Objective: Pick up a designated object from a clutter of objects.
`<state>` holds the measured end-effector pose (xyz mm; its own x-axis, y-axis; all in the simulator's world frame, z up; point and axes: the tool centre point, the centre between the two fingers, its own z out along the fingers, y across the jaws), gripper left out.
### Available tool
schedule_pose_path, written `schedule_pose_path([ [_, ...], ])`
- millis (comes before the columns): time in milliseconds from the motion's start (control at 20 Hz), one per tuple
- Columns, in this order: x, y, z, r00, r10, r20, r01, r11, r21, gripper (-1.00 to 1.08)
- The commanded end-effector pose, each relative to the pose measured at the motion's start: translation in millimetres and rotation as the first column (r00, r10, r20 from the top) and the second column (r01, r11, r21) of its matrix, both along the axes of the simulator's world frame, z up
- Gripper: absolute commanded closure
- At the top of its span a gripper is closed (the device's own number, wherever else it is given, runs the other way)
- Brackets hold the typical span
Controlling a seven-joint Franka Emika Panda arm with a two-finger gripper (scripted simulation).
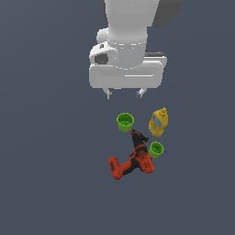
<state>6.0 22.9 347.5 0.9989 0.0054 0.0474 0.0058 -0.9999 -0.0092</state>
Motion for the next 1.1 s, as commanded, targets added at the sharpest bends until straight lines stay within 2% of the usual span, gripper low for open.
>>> schedule_pose_path([
  [0,0.0,0.0,0.0,1.0,0.0,0.0,0.0,1.0,0.0,-1.0],
  [650,-0.6,-2.8,4.8,1.0,-0.025,0.001,0.025,0.999,0.021,-1.0],
  [850,-0.1,-0.2,-1.3,1.0,-0.015,-0.009,0.016,0.999,0.045,-1.0],
  [1050,0.6,4.2,-11.5,1.0,0.001,-0.024,0.002,0.996,0.085,-1.0],
])
